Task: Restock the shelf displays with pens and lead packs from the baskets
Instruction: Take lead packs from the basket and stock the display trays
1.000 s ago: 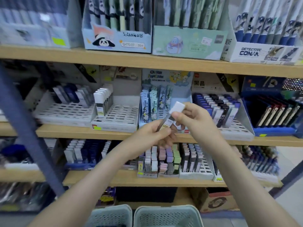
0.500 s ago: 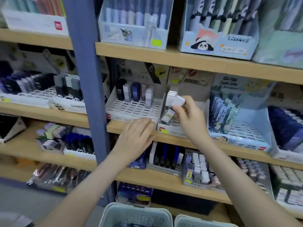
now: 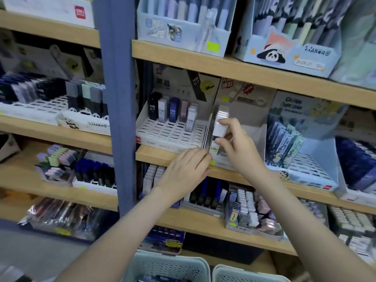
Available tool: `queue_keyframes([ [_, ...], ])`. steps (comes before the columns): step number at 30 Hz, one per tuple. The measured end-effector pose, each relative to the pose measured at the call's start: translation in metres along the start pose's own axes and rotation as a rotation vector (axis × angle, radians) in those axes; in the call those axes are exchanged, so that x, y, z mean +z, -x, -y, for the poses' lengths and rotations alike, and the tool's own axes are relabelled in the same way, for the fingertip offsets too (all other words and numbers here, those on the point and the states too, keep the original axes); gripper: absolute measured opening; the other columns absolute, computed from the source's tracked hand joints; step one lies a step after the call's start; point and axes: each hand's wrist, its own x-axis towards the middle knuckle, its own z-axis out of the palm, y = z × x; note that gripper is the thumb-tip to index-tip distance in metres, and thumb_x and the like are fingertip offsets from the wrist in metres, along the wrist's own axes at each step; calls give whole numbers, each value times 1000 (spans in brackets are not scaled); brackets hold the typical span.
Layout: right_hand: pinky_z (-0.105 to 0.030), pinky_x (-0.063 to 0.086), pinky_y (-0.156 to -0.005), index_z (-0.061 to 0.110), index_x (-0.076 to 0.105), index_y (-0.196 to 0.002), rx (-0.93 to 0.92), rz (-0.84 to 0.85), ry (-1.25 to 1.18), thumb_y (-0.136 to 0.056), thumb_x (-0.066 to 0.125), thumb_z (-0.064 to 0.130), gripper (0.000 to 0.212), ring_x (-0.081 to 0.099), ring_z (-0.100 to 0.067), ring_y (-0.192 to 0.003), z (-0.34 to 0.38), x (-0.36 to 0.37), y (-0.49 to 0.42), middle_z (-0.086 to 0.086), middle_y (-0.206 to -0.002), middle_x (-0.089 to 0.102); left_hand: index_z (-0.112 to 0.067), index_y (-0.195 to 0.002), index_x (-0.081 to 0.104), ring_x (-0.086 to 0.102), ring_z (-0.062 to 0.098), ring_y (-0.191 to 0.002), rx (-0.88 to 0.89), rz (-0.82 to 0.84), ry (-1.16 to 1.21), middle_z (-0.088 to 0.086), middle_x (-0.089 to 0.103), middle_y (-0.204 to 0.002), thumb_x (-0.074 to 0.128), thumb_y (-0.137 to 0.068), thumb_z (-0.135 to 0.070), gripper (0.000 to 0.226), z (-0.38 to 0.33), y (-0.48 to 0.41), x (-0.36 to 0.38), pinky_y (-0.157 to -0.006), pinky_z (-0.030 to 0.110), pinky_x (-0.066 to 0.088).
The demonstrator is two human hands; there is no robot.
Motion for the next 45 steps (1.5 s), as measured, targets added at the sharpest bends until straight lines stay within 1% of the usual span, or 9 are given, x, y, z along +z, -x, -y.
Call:
queue_keyframes([
  [12, -25, 37, -74, 20, 43, -130, 34, -4, -66, -94, 55, 7, 41, 47, -13, -82, 0, 4, 5, 4, -88, 49, -2, -112, 60, 52, 25, -103, -19, 33, -19, 12, 62, -106, 54, -88, -16, 28, -8, -4, -3, -95, 34, 38],
  [18, -33, 29, -98, 15, 43, -138, -285, -353, 310, -91, 57, 6, 49, 39, -25, -111, 8, 21, 50, -12, -129, 47, 1, -121, 61, 55, 29, -112, -63, 22, 23, 17, 62, -120, 59, -89, -9, 34, -11, 38, -16, -99, 38, 41],
  [23, -26, 34, -94, 10, 40, -134, -328, 185, 204, -95, 45, 24, 42, 45, -21, -106, -6, 110, 156, -10, -118, 58, -3, -118, 56, 52, 29, -110, -172, 341, 82, 16, 61, -118, 52, -86, -7, 32, -25, 189, -35, -94, 38, 39],
  [26, -25, 44, -93, 10, 34, -137, -198, 604, 285, -86, 66, 36, 66, 54, -17, -109, -38, 185, 214, -4, -119, 62, -9, -116, 48, 49, 27, -102, -265, 583, 122, 12, 58, -115, 43, -89, -18, 29, -38, 278, -37, -90, 34, 35],
  [30, -35, 13, -117, 11, -2, -152, -36, 1047, 341, -104, 30, 33, 62, 13, -22, -145, -86, 268, 275, -5, -159, 11, -8, -117, 55, 54, 28, -105, -337, 797, 226, 12, 62, -116, 40, -97, -28, 32, -48, 352, -27, -97, 36, 36],
  [33, -38, 11, -118, 7, -3, -151, -19, 1147, 455, -103, 32, 31, 64, 14, -27, -145, -112, 325, 306, -10, -159, 10, -7, -116, 61, 59, 29, -109, -365, 868, 257, 12, 63, -118, 50, -92, -28, 34, -50, 384, -16, -100, 38, 38],
  [35, -38, 26, -114, 5, 9, -150, -26, 1179, 488, -97, 50, 26, 70, 34, -29, -138, -120, 360, 319, -17, -152, 31, -7, -114, 63, 60, 28, -111, -366, 894, 275, 11, 64, -119, 51, -91, -29, 34, -50, 398, -12, -101, 38, 38],
  [38, -39, 54, -84, 5, 54, -130, -16, 1173, 372, -46, 92, 40, 99, 66, -28, -102, -128, 402, 337, -14, -114, 67, -10, -110, 68, 60, 26, -110, -365, 884, 280, 9, 64, -119, 53, -90, -28, 30, -50, 409, -9, -104, 36, 37],
  [45, -41, 39, -90, 0, 42, -128, -106, 1113, 311, -54, 75, 70, 107, 51, -27, -102, -121, 437, 358, -14, -111, 62, -8, -109, 68, 49, 27, -118, -345, 791, 253, 11, 61, -123, 56, -87, -20, 28, -57, 423, 0, -106, 39, 27],
])
